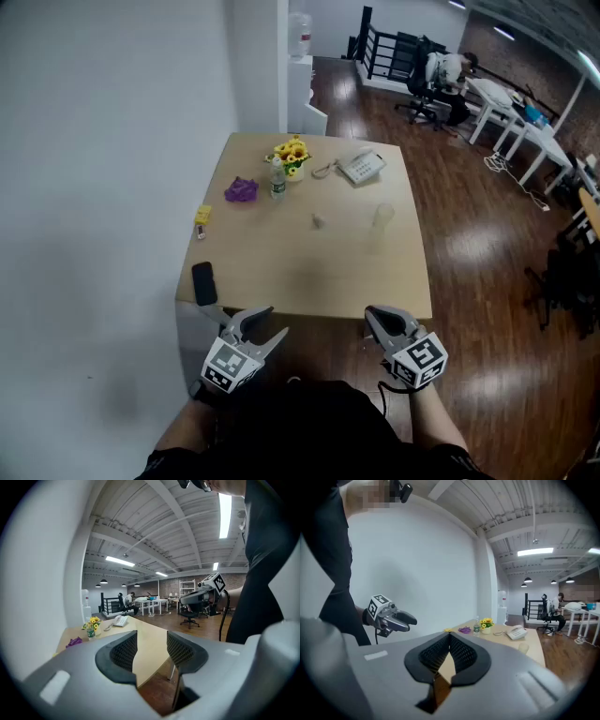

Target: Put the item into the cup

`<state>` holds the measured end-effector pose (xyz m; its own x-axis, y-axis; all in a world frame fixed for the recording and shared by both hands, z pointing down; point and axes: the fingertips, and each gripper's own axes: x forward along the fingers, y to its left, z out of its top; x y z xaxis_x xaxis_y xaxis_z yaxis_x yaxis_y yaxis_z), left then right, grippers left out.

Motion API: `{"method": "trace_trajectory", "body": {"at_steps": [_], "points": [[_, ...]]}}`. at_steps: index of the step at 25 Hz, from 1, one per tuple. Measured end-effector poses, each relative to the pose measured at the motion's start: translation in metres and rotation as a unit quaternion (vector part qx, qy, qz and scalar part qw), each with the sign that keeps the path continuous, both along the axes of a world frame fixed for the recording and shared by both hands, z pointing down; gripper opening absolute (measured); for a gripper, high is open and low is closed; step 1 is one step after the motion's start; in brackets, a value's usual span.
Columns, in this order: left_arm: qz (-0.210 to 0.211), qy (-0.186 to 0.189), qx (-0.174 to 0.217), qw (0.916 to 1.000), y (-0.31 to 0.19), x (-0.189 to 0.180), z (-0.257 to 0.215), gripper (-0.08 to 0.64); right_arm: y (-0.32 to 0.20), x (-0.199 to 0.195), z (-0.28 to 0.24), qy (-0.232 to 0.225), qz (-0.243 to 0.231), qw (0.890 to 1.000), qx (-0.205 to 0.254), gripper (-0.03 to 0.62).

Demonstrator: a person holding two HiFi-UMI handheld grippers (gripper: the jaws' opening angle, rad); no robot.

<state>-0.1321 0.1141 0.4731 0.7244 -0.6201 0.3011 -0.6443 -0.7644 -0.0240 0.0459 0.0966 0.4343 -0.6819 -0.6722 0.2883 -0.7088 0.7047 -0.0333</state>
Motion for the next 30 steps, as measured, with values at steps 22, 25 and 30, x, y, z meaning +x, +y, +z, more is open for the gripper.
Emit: {"method": "trace_trajectory", "body": {"at_steps": [22,25,30], "points": [[-0.022,-0.035,-0.049,0.9979,-0.143,0.037,0.046,0.201,-0.225,-0.011,0.090,0.092,-0.087,0.991,-0.035,0.077],[-0.041,-0.041,-0.067,0.9961,-0.180,0.045,0.060,0.204,-0.273,-0.017,0.120,0.112,-0.113,0.986,-0.050,0.084],[-0.060,-0.054,-0.087,0.9930,-0.235,0.068,0.078,0.212,-0.342,-0.026,0.177,0.157,-0.153,0.971,-0.090,0.101]]}}
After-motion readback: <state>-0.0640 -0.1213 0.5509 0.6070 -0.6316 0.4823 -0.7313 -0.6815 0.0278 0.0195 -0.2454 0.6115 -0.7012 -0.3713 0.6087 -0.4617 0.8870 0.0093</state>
